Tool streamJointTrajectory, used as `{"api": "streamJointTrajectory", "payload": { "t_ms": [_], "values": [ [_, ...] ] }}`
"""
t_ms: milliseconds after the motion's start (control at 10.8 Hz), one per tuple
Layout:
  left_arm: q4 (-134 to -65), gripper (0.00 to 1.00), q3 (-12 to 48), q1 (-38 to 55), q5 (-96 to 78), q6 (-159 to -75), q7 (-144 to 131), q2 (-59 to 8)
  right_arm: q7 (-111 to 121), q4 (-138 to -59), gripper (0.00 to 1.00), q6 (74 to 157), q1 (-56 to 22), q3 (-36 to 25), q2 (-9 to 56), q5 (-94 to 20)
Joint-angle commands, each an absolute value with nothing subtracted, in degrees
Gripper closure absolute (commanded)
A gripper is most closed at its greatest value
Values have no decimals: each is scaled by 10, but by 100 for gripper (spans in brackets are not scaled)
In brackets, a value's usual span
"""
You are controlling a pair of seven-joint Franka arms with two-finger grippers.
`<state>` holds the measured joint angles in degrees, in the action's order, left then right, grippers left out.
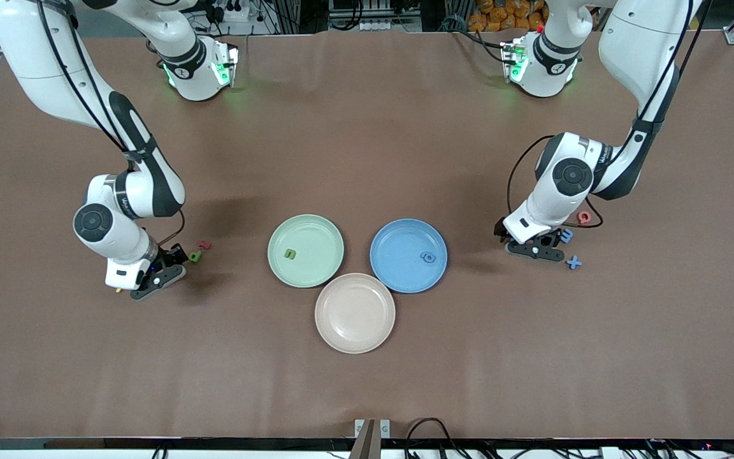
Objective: Sort letters by color into matching plates
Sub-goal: 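Return both grippers to the letters and grasp the green N and blue G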
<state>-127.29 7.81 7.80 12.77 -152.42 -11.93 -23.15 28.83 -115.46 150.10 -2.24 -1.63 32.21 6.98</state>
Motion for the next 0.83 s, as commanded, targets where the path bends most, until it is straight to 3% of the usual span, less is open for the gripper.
{"api": "streamJointTrajectory", "payload": {
  "t_ms": [0, 277, 647, 739],
  "values": [
    [-1292, 0, 90, 49, 134, -1550, -98, -237, 289, -1160, 55, 1513, -8, -5, 323, 84],
    [-1292, 0, 91, 46, 121, -1556, -97, -250, 287, -1160, 75, 1513, -9, -5, 323, 84],
    [-1288, 0, 99, 49, 85, -1556, -97, -257, 286, -1157, 81, 1506, -5, -2, 320, 83],
    [-1288, 10, 99, 51, 72, -1556, -98, -257, 284, -1156, 81, 1504, -4, -2, 316, 81]
  ]
}}
